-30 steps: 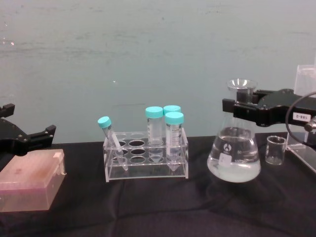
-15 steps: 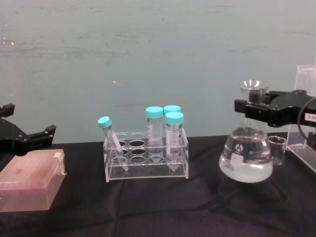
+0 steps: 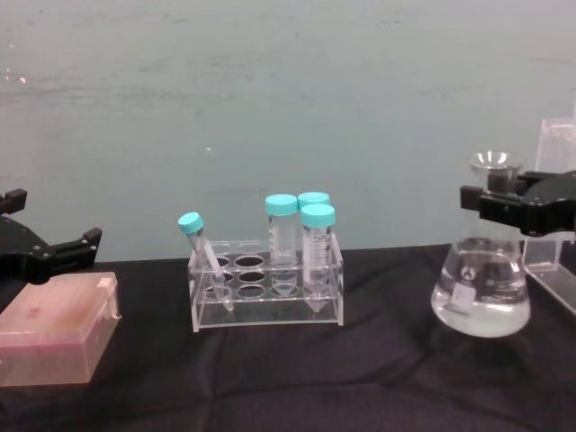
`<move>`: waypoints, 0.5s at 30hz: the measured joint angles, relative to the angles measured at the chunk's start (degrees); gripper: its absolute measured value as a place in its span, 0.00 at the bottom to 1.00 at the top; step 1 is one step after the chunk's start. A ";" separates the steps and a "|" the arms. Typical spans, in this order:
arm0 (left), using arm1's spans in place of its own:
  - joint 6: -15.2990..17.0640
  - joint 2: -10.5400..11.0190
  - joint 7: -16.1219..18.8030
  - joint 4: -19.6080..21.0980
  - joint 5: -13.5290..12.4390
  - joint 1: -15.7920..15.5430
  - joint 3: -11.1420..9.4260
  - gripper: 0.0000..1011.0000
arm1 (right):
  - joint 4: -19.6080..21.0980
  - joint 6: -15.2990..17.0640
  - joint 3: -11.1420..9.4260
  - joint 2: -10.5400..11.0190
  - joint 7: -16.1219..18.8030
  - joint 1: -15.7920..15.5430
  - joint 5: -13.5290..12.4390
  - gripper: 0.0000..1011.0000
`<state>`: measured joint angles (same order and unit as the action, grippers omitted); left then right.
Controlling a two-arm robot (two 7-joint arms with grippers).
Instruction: Place the experimental apparatus aside using one hand.
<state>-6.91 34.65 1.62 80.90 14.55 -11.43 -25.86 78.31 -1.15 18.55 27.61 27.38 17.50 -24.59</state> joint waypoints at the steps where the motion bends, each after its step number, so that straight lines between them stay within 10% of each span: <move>1: 0.00 0.00 0.00 0.00 0.00 0.00 0.00 0.99 | 0.02 0.06 -0.22 0.07 -0.14 -0.16 0.05 0.46; 15: 0.00 0.00 0.00 0.00 0.00 0.00 0.00 0.99 | -0.17 0.42 -2.18 0.29 -1.40 -1.35 0.67 0.46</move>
<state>-6.91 34.65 1.62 80.90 14.55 -11.43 -25.86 78.14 -0.73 16.37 27.90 25.98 16.15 -23.92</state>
